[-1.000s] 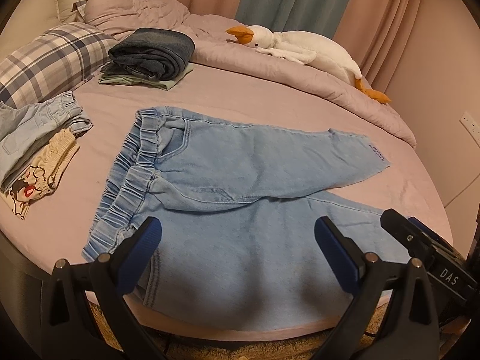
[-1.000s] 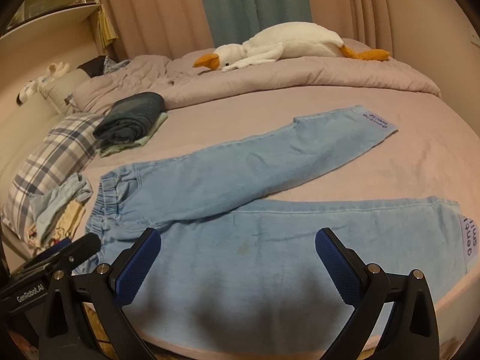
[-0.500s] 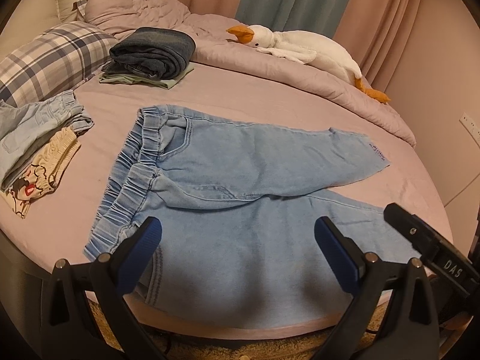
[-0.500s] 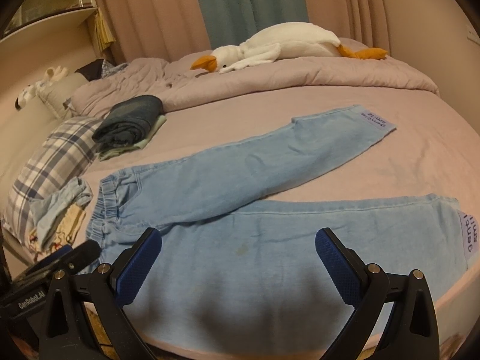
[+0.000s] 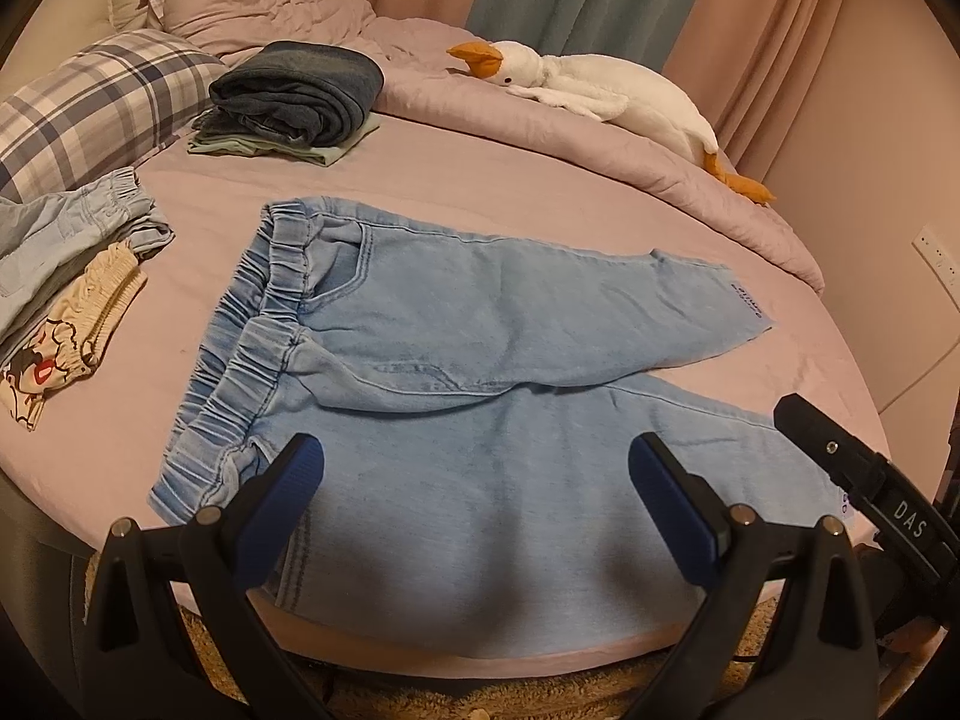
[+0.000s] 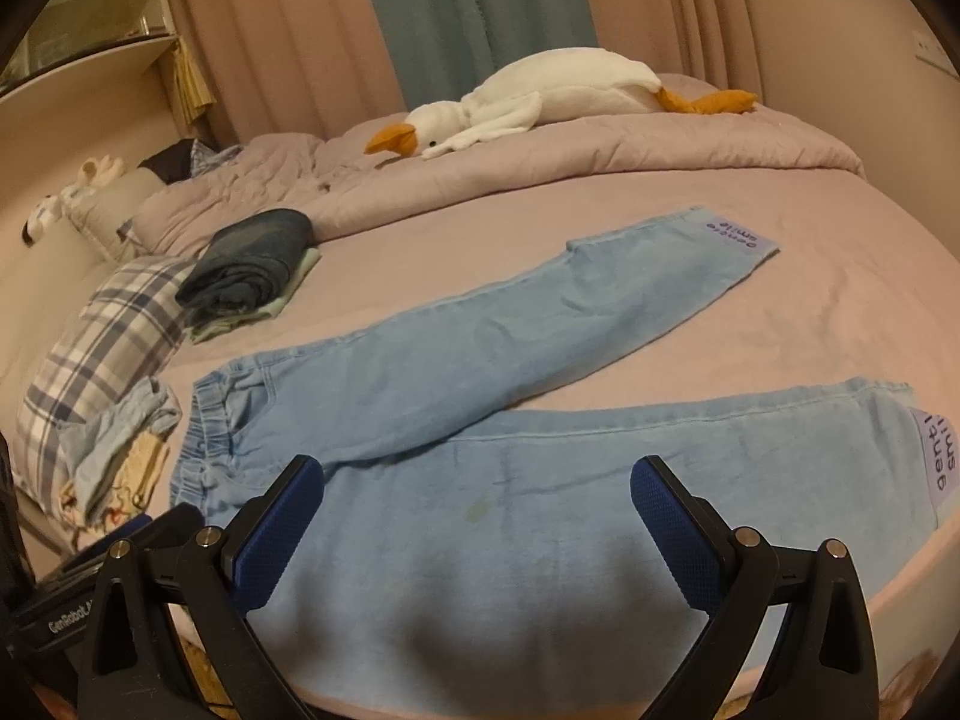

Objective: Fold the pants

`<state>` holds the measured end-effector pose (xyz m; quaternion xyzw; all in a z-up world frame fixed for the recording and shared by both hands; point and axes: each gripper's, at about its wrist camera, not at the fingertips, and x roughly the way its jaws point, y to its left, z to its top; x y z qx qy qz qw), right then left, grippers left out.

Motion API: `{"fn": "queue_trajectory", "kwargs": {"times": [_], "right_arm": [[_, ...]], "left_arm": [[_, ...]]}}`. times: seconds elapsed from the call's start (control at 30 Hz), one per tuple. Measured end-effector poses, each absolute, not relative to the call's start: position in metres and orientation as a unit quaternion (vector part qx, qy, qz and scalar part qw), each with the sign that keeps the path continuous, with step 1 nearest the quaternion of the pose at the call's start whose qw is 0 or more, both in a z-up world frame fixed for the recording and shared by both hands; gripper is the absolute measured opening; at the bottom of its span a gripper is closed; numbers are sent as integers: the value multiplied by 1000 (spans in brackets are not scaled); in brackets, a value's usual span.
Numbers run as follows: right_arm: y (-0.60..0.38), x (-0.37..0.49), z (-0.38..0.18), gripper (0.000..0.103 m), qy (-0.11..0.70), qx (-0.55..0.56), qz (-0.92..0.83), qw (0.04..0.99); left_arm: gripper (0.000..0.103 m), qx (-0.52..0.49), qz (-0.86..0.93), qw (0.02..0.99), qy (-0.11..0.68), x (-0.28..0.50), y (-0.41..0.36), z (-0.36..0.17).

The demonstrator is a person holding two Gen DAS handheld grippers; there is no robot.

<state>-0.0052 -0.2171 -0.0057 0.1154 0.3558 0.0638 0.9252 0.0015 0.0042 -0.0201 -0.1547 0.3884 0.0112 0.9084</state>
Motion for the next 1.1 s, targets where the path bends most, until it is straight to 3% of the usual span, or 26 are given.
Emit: {"fn": "queue_trajectory", "kwargs": {"times": [1.1], "right_arm": [[-222,-5,-5,102,355,115,57,926]], "left_arm": [[100,-149,0,911,385,2,-3,-17]]}}
